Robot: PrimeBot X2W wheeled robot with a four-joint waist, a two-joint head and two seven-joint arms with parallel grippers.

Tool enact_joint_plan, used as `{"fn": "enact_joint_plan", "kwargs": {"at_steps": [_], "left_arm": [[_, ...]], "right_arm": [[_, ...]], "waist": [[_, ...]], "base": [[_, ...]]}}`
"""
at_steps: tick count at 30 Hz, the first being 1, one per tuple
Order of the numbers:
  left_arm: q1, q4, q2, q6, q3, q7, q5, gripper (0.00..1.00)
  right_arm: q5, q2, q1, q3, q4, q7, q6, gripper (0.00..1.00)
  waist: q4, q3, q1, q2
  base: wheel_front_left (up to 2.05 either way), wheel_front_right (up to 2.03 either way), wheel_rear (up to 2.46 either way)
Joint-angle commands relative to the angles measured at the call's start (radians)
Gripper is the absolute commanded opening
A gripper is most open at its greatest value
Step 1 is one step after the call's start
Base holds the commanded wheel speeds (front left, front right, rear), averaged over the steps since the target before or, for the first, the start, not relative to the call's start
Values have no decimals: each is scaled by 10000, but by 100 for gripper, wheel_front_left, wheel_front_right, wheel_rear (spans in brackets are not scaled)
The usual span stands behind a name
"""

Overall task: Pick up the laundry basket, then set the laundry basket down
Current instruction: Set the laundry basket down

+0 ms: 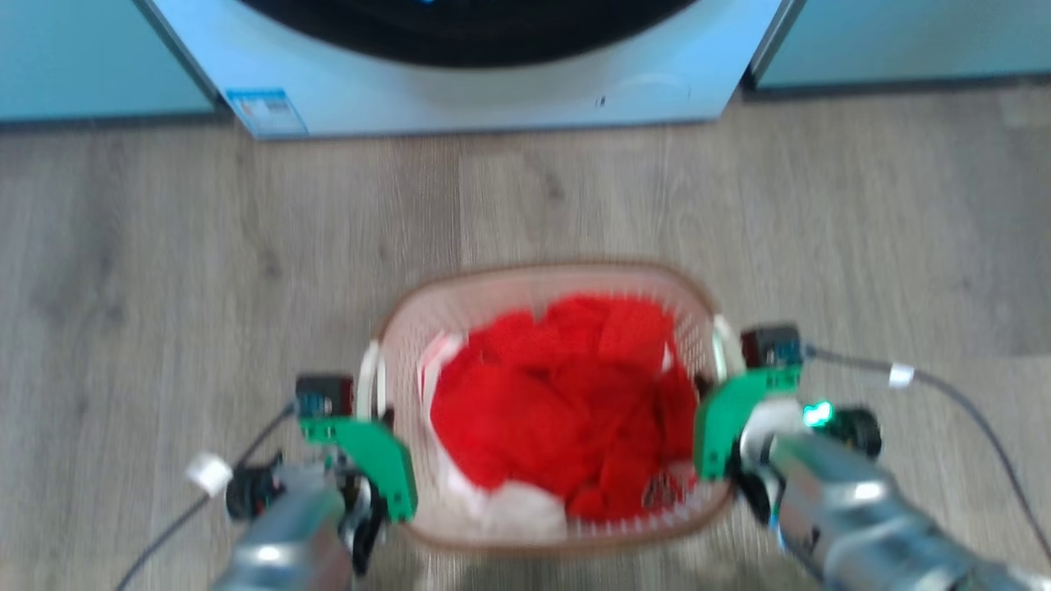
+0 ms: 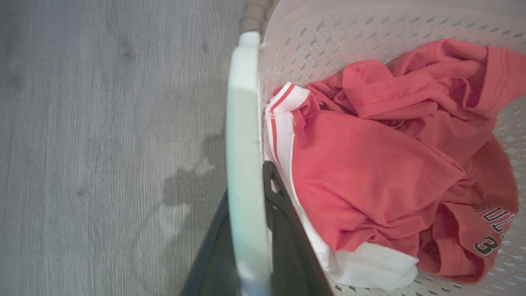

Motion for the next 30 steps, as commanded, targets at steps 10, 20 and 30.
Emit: {"fn": "enact_joint_plan", "kwargs": {"at_steps": [10, 20, 30], "left_arm": [[-2095, -720, 471, 471, 667, -180, 582, 0], [-3490, -1274, 457, 618, 1151, -181, 1249, 0], [-4140, -1417, 443, 592, 1609, -181, 1879, 0]], "right_arm": [[-385, -93, -2087, -167, 288, -407, -13, 0], [-1483, -315, -3426, -1097, 357, -456, -13, 0], [-2756, -336, -3866, -2292, 359, -458, -13, 0]], "waist": [[195, 2822, -1, 0], [427, 4875, -1, 0], [532, 5927, -1, 0]], "base": [[0, 0, 0], [0, 0, 0], [0, 0, 0]]}}
